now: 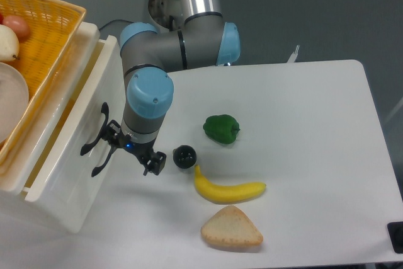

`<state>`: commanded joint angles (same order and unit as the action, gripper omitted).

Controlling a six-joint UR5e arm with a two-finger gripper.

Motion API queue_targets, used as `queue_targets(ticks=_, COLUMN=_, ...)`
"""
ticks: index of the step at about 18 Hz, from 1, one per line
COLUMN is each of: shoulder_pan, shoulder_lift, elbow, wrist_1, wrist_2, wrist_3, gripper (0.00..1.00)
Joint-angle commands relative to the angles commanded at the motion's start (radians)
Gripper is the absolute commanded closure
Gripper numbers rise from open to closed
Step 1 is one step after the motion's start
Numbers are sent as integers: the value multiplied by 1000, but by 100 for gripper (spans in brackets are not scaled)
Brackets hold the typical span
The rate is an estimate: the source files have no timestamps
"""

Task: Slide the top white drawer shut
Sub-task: 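Push the drawer front inward with the gripper until it shuts, then hold the gripper against the closed drawer front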

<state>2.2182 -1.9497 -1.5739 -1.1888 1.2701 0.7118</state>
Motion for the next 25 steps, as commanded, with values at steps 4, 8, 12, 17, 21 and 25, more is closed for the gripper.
queue_targets(ticks=4, shoulder_pan=-3, shoulder_lift=0, elbow=0, wrist_1=0, wrist_2=0, wrist_3=2, gripper=0)
queue_targets(ticks=8, shoulder_pan=-11, shoulder_lift=5, elbow=0, wrist_1=-2, wrist_2=-2, wrist_3=0, gripper=0)
queue_targets(ticks=12, shoulder_pan=-20, shoulder_lift=5, elbow=-3, wrist_1=-2, wrist_2=0, wrist_3=0, gripper=0)
queue_targets(ticks=17, shoulder_pan=-21, shoulder_lift=5, elbow=-3, wrist_1=0, wrist_2=-2, wrist_3=0, gripper=0)
queue_targets(ticks=21, shoulder_pan=-18, shoulder_lift=6, elbow=-3, wrist_1=0, wrist_2=-2, wrist_3=2, gripper=0)
queue_targets(ticks=25, shoulder_pan=8, shoulder_lift=6, elbow=5, wrist_1=2, wrist_2=2, wrist_3=9, gripper=0)
